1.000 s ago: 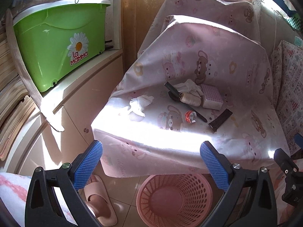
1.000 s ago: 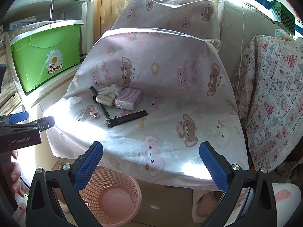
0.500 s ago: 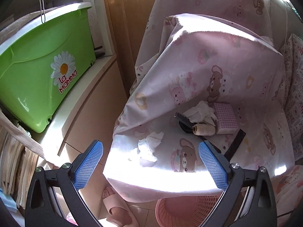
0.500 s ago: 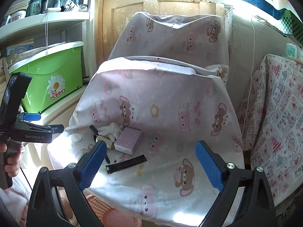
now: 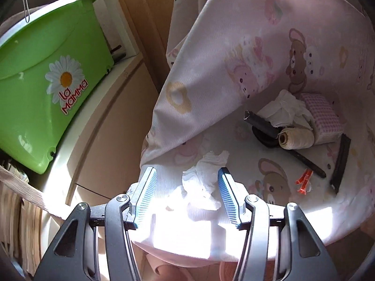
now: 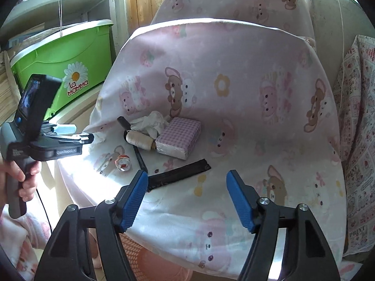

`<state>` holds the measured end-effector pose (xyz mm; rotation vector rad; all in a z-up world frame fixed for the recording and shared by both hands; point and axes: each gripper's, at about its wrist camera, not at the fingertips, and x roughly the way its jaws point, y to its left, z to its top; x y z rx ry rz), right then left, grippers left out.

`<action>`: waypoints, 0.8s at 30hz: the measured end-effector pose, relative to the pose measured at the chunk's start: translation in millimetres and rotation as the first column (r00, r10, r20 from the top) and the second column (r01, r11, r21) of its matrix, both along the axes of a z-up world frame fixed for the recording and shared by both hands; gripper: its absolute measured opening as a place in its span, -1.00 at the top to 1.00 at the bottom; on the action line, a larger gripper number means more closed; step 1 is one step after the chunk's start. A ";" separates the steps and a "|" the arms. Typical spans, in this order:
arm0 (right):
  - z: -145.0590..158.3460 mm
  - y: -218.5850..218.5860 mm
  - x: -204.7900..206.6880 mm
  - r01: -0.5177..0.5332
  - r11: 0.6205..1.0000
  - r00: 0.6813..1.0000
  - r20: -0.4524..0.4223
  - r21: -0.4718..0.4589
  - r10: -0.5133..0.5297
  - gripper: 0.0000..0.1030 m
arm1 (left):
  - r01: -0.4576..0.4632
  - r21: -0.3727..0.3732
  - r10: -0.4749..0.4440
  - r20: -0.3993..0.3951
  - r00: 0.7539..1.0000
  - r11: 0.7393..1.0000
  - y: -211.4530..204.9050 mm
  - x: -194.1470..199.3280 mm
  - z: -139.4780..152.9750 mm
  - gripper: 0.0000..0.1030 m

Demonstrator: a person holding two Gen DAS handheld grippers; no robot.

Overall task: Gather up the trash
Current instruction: 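Grasp the white tissue with the left tool while the right tool grasps the red bottle cap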

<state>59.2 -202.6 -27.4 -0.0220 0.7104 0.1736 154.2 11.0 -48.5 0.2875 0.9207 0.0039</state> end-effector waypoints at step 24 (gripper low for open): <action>-25.9 87.2 36.2 -0.140 0.988 0.988 -0.053 0.061 0.143 0.20 | -0.054 -0.202 0.090 0.174 0.981 0.978 32.4 -39.0 68.8 0.89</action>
